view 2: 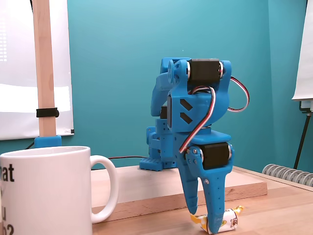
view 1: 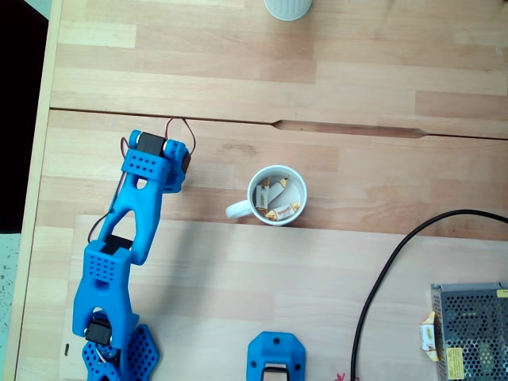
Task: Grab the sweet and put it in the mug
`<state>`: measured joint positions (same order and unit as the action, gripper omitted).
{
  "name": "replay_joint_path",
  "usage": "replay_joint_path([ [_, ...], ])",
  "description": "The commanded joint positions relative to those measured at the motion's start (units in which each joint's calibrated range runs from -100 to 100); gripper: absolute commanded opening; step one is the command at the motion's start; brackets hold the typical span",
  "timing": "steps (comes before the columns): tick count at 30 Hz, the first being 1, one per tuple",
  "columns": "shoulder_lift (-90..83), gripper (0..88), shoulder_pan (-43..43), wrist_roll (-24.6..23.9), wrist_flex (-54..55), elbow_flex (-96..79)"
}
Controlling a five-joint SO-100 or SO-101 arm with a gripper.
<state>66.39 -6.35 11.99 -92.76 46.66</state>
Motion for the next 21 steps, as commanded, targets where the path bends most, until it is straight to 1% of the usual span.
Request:
replay_joint_path([
  [1,-1.0,19.8,-0.2,0.3,-0.9,2.7],
  [5,-1.0,15.4,-0.2,0.3,-0.9,2.7],
  [9,-1.0,13.5,-0.1,0.3,-1.0,2.7],
  [21,-1.0,13.8,2.0,-0.4,-1.1,2.7],
])
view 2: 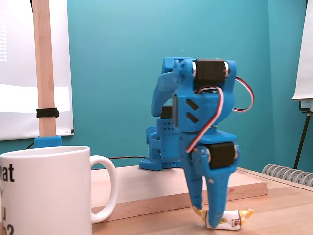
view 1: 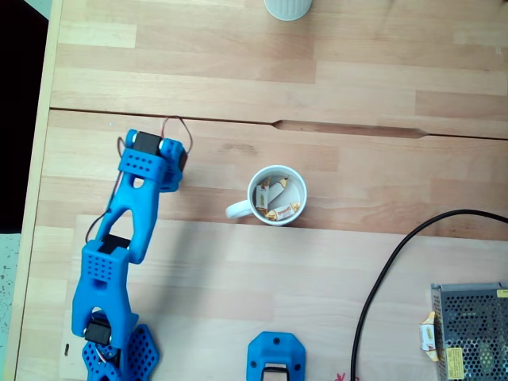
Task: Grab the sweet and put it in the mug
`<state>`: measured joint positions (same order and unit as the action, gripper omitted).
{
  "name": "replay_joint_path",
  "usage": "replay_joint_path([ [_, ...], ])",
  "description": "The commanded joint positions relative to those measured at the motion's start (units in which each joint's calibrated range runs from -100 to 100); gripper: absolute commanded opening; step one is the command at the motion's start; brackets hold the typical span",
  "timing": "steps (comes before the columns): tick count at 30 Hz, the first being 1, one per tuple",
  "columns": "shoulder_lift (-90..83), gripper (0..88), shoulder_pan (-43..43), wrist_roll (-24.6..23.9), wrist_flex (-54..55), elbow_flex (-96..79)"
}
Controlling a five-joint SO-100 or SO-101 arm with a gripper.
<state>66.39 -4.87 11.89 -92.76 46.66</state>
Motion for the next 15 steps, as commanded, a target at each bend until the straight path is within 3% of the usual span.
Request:
replay_joint_path([
  [1,-1.0,14.3,0.5,-0.3,-1.1,2.7],
  [15,-1.2,23.0,0.4,-2.2,-1.0,2.7],
])
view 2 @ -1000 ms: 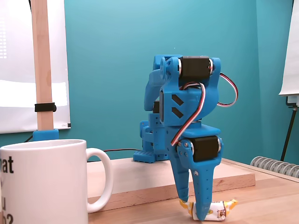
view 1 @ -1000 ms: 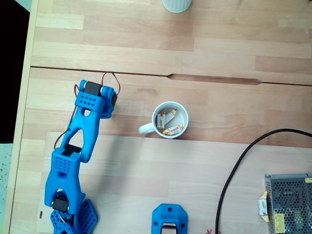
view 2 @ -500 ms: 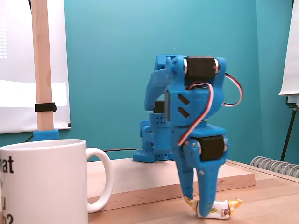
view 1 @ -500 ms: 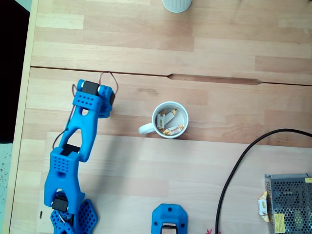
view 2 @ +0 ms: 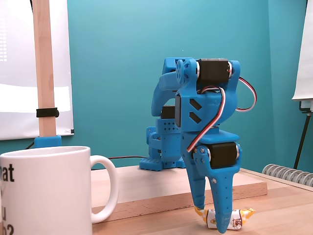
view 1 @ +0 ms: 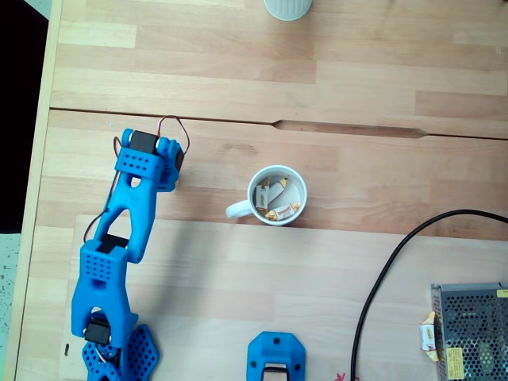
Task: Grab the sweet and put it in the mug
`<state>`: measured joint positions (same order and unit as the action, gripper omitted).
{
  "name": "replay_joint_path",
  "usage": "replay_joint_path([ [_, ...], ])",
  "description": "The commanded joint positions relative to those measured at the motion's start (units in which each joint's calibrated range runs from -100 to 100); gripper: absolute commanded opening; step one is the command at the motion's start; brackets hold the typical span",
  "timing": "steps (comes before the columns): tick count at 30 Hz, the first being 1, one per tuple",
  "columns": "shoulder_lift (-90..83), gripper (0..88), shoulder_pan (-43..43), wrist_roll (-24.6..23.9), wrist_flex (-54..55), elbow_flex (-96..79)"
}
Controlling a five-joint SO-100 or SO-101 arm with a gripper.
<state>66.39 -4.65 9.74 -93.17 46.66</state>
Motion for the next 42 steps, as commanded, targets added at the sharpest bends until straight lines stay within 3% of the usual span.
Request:
replay_joint_path([
  [1,-1.2,23.0,0.2,-0.1,-0.6,2.7],
  [42,-1.2,23.8,1.7,-6.8,-0.8,2.7],
])
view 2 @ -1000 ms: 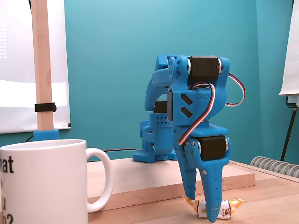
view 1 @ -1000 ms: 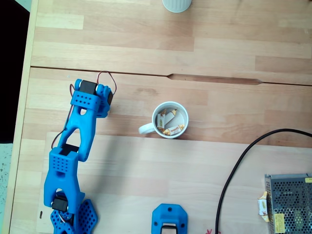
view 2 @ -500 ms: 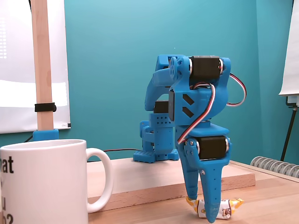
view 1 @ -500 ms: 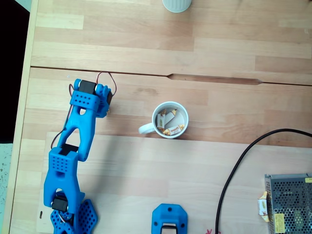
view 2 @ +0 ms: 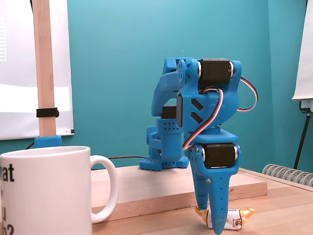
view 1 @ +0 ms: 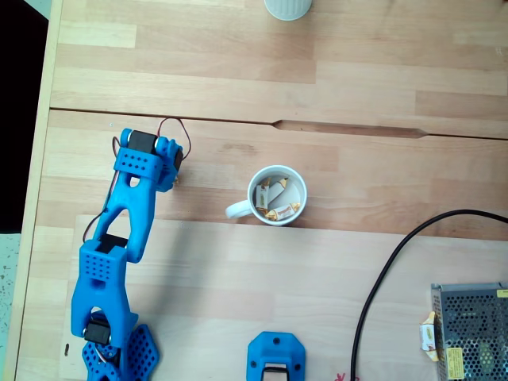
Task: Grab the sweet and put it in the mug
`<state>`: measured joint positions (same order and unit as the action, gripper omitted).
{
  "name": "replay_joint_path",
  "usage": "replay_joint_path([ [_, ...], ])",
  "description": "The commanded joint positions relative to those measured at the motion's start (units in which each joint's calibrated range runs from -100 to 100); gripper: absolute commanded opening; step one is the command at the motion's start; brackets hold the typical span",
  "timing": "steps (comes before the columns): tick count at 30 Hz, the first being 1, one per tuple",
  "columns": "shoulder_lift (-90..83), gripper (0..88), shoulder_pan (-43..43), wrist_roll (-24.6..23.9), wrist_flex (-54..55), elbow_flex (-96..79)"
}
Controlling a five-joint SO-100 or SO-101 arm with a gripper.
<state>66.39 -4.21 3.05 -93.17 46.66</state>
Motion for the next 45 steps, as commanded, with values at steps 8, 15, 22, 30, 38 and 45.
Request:
replay_joint_path([
  [8,-1.2,23.8,4.5,-1.7,-0.8,2.7],
  [15,-1.2,23.8,3.3,-1.7,-0.8,2.8],
  [22,-1.2,23.0,2.3,-1.7,-0.8,2.7],
  [30,-1.2,22.8,2.5,-1.7,-0.8,2.7],
  [38,-1.2,20.4,2.4,-1.7,-0.8,2.7],
  [45,-1.2,11.0,2.4,-1.7,-0.8,2.7],
])
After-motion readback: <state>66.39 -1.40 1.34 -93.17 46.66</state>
